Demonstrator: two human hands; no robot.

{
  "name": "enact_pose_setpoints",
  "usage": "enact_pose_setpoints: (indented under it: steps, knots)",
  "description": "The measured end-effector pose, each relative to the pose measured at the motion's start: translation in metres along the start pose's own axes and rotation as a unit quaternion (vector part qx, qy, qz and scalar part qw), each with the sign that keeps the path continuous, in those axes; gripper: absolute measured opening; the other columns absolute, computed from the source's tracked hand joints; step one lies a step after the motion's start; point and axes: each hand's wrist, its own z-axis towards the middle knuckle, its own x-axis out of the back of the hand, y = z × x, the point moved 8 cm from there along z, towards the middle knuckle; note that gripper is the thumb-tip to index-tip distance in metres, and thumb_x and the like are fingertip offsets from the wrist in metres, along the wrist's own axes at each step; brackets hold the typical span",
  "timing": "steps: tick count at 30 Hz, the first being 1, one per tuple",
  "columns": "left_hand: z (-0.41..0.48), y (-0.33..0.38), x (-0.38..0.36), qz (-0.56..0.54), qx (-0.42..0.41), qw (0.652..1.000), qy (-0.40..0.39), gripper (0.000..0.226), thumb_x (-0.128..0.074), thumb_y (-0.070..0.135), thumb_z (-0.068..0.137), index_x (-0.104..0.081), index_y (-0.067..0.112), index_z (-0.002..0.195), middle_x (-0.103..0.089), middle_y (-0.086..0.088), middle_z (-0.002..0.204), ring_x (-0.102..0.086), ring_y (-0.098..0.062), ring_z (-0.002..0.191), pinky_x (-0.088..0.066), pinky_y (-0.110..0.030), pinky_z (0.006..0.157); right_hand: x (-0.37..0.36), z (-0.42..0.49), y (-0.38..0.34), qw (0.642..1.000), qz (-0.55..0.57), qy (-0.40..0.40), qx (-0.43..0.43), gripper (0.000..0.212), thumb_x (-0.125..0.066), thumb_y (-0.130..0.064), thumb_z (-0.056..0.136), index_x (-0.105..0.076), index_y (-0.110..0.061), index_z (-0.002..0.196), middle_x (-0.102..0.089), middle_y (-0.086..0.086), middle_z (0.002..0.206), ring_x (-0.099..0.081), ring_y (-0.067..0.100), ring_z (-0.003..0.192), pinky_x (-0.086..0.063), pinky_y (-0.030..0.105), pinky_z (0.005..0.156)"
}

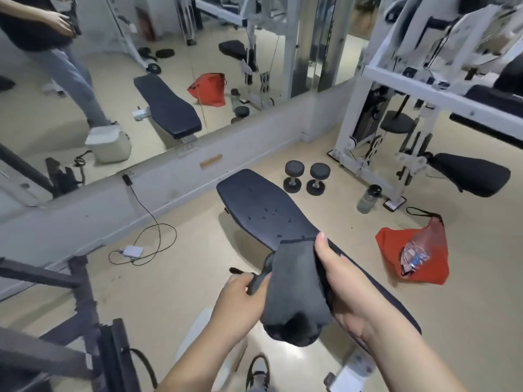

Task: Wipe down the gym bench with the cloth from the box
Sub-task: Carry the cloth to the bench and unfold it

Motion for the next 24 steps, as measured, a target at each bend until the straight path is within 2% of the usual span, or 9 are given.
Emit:
enact_pose_setpoints:
  steps: [1, 3, 5, 7, 9, 13, 18, 22, 24]
  knots:
    - [0.014, 0.011, 0.006, -0.007, -0.028, 0.999, 0.019, 0.042, -0.059, 0.061, 0.083, -0.056, 0.021, 0.071, -0.059, 0.008, 0.09, -0.059, -0.011, 0.082, -0.046, -0.027, 0.07, -0.001, 0.012, -0.007, 1.0, 0.02, 0.006, -0.011, 0.058, -0.051, -0.065, 0.096, -0.071, -0.018, 0.123, -0.082, 0.005, 0.11, -0.079, 0.02, 0.1, -0.057, 0.038, 0.087]
    - [0.037, 0.036, 0.008, -0.06, -0.069, 0.996, 0.011, 0.008, -0.069, 0.041, 0.088, -0.067, 0.037, 0.095, -0.055, 0.019, 0.123, -0.055, 0.014, 0.109, -0.043, -0.013, 0.091, -0.001, 0.032, -0.023, 0.998, 0.055, 0.016, -0.03, 0.063, -0.05, -0.065, 0.095, -0.072, -0.014, 0.124, -0.08, 0.009, 0.115, -0.079, 0.024, 0.103, -0.056, 0.039, 0.086]
    - [0.059, 0.063, -0.001, -0.113, -0.091, 0.988, -0.049, 0.034, -0.068, 0.035, 0.094, -0.062, 0.042, 0.127, -0.048, 0.029, 0.141, -0.046, 0.026, 0.119, -0.039, -0.009, 0.102, 0.002, 0.05, -0.043, 0.996, 0.083, 0.013, -0.033, 0.066, -0.047, -0.065, 0.096, -0.08, -0.01, 0.116, -0.079, 0.014, 0.117, -0.078, 0.027, 0.104, -0.055, 0.042, 0.089]
    - [0.079, 0.082, -0.021, -0.147, -0.053, 0.978, -0.135, 0.032, -0.056, 0.05, 0.099, -0.067, 0.036, 0.125, -0.067, 0.02, 0.131, -0.06, 0.007, 0.117, -0.048, -0.02, 0.099, 0.011, 0.069, -0.062, 0.992, 0.121, 0.01, -0.036, 0.069, -0.045, -0.065, 0.097, -0.084, -0.009, 0.104, -0.078, 0.017, 0.119, -0.077, 0.029, 0.106, -0.052, 0.046, 0.098]
    - [0.089, 0.103, -0.036, -0.199, -0.023, 0.962, -0.188, 0.047, -0.047, 0.063, 0.097, -0.073, 0.031, 0.119, -0.075, 0.012, 0.12, -0.066, -0.004, 0.115, -0.049, -0.029, 0.099, 0.022, 0.08, -0.085, 0.99, 0.135, 0.003, -0.029, 0.072, -0.043, -0.067, 0.097, -0.082, -0.008, 0.107, -0.076, 0.019, 0.122, -0.075, 0.03, 0.111, -0.05, 0.047, 0.104]
    - [0.117, 0.142, -0.058, -0.242, -0.036, 0.942, -0.23, 0.067, -0.055, 0.075, 0.083, -0.073, 0.02, 0.118, -0.074, -0.011, 0.122, -0.069, -0.021, 0.115, -0.048, -0.043, 0.099, 0.057, 0.111, -0.129, 0.995, 0.091, 0.031, 0.007, 0.07, -0.046, -0.066, 0.097, -0.078, -0.007, 0.117, -0.08, 0.015, 0.113, -0.079, 0.026, 0.101, -0.056, 0.043, 0.089]
    - [0.154, 0.174, -0.079, -0.254, -0.032, 0.942, -0.215, 0.03, -0.071, 0.028, 0.095, -0.066, 0.013, 0.121, -0.076, -0.009, 0.118, -0.071, -0.028, 0.113, -0.054, -0.049, 0.102, 0.094, 0.172, -0.159, 0.997, 0.009, 0.069, 0.035, 0.059, -0.057, -0.062, 0.095, -0.075, -0.01, 0.117, -0.082, 0.011, 0.105, -0.08, 0.022, 0.093, -0.06, 0.037, 0.078]
    - [0.181, 0.181, -0.073, -0.304, -0.004, 0.944, -0.128, 0.022, -0.068, 0.015, 0.096, -0.063, 0.007, 0.116, -0.078, -0.01, 0.107, -0.075, -0.024, 0.1, -0.06, -0.035, 0.079, 0.104, 0.206, -0.148, 0.998, 0.001, 0.064, 0.004, 0.056, -0.067, -0.064, 0.085, -0.075, -0.014, 0.111, -0.082, 0.005, 0.093, -0.073, 0.02, 0.08, -0.053, 0.033, 0.072]
    - [0.197, 0.184, -0.066, -0.309, 0.005, 0.945, -0.104, 0.019, -0.067, 0.013, 0.096, -0.063, 0.007, 0.114, -0.078, -0.012, 0.103, -0.076, -0.022, 0.092, -0.058, -0.029, 0.07, 0.096, 0.22, -0.129, 0.999, -0.021, 0.029, -0.034, 0.068, -0.073, -0.066, 0.072, -0.072, -0.018, 0.12, -0.079, 0.004, 0.092, -0.068, 0.025, 0.084, -0.05, 0.038, 0.08]
